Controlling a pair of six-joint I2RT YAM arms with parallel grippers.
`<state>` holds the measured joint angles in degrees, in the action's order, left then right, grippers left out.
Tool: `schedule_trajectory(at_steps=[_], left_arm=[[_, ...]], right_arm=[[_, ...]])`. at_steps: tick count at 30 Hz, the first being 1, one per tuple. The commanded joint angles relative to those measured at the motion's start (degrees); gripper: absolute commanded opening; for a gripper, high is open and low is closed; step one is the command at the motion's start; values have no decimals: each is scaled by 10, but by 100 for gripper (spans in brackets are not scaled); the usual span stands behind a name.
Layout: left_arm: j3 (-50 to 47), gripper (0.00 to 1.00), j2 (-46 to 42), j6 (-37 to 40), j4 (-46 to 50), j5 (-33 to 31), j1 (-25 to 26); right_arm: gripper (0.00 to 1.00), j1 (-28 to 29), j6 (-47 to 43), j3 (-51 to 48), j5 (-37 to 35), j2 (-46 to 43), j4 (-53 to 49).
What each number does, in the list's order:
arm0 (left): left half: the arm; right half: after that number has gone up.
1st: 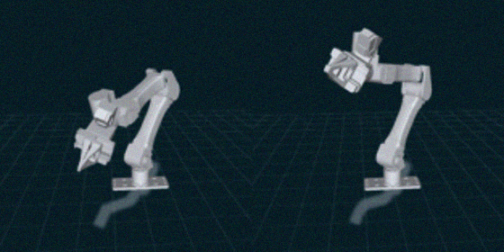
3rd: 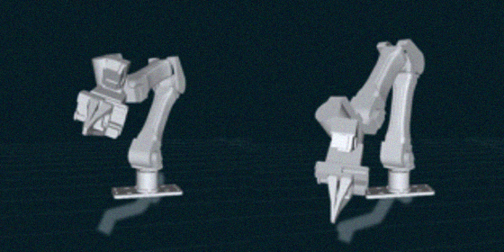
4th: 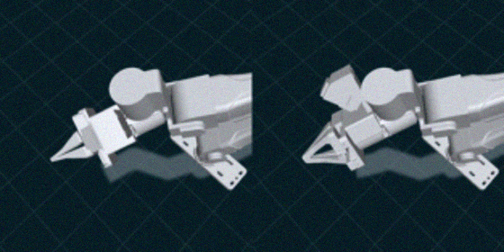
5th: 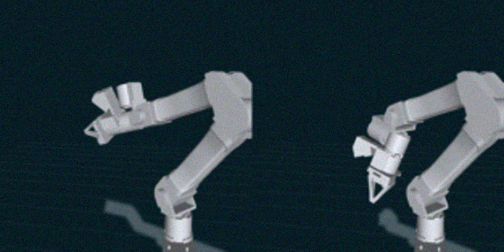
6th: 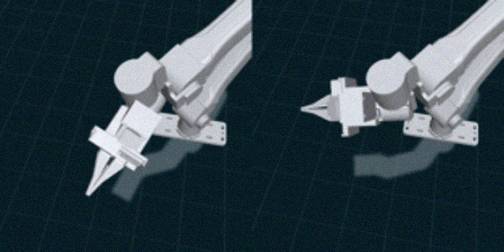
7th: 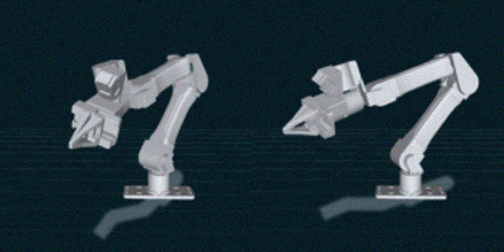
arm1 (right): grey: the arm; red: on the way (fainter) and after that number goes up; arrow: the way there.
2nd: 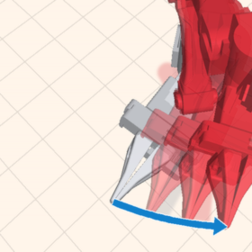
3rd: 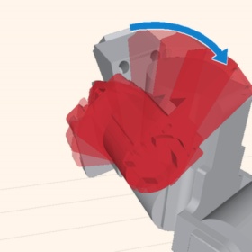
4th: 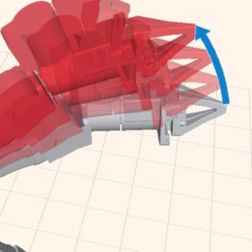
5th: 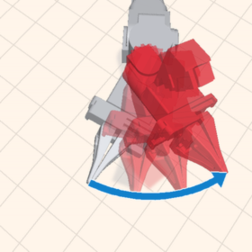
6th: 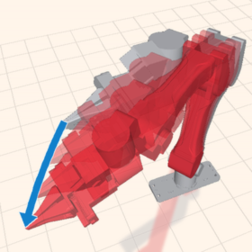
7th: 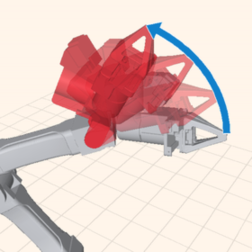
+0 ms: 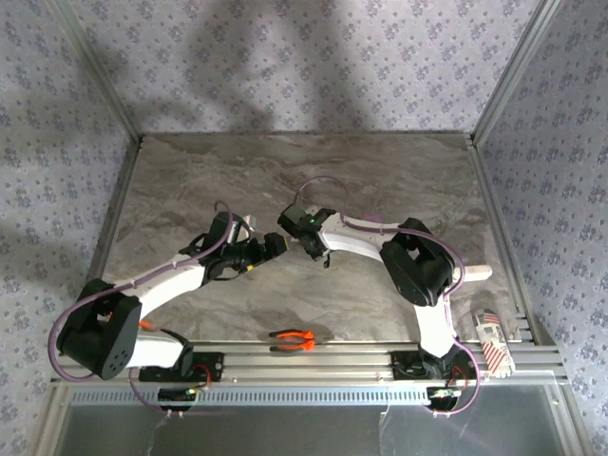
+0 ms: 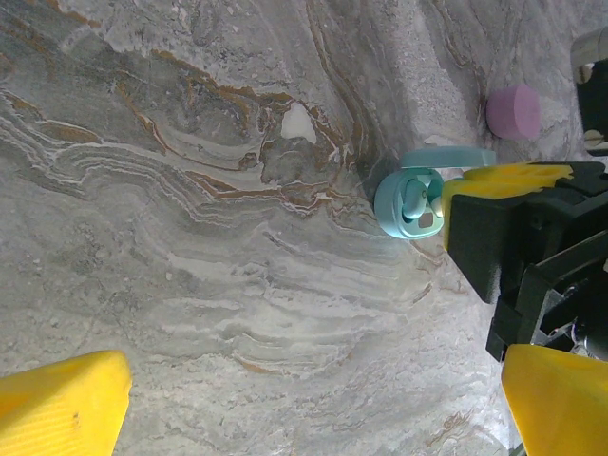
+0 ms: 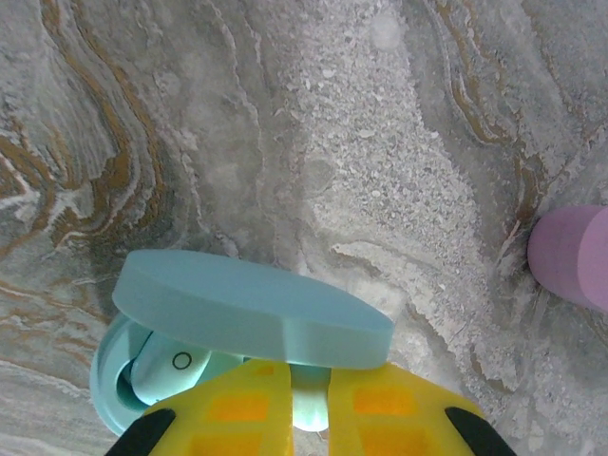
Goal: Insert the wireless bluetooth earbuds into the charging case
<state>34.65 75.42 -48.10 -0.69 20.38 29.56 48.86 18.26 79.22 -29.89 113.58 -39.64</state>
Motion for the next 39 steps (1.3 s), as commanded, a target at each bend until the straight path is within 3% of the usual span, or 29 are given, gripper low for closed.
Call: schedule_trajectory(at_steps=[1, 39], left_arm=[[4, 100, 2, 2, -13, 14, -5], [9, 100, -1, 4, -8, 16, -4]], right_arm=[[12, 5, 13, -7, -17, 8, -14], [25, 28, 32, 8, -10, -12, -44]])
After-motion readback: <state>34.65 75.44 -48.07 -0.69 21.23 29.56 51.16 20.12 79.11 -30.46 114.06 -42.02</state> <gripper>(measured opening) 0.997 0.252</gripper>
